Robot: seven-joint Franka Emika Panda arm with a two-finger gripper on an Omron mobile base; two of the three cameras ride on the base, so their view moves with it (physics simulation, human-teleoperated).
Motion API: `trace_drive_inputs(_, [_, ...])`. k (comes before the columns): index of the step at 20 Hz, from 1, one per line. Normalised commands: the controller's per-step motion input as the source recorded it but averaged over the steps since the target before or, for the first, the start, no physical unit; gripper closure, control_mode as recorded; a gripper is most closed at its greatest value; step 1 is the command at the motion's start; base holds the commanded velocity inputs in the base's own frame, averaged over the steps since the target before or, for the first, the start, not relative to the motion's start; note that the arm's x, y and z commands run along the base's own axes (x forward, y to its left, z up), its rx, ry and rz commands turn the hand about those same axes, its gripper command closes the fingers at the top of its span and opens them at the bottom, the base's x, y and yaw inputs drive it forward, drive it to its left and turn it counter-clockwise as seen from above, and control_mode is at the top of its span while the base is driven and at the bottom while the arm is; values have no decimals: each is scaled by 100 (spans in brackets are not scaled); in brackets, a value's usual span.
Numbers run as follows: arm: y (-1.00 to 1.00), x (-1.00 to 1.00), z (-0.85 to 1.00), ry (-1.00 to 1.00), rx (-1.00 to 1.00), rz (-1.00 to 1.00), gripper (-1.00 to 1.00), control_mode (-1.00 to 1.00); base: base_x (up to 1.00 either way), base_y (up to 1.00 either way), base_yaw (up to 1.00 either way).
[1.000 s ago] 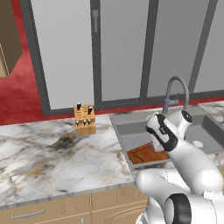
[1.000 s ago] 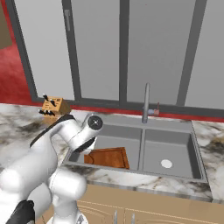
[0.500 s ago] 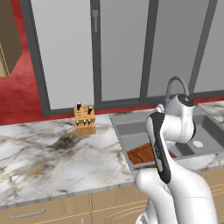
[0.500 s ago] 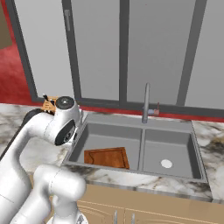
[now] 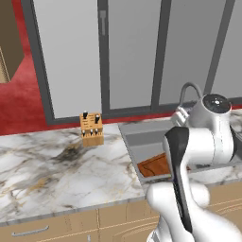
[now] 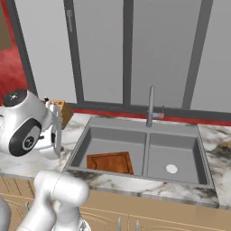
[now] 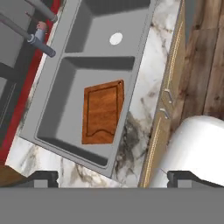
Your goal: Move the cutting board and knife to the sink. Then move spray from the cabinet to the counter.
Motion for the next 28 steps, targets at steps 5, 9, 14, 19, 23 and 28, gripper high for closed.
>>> trace_drive_inputs(5, [0,-9,62,0,1,23,-100,-100,0,0,0])
trace_drive_inputs(9, [0,-5,0,0,0,0,-100,-100,0,0,0])
trace_drive_inputs(14, [-1,-14,-3,0,0,1,-100,100,-76,-1,31])
trace_drive_inputs(19, [0,0,0,0,0,0,-100,100,-87,0,66])
trace_drive_inputs(23, [0,0,0,0,0,0,-100,100,-24,5,68])
trace_drive_inputs(28, [0,0,0,0,0,0,-100,100,38,67,52])
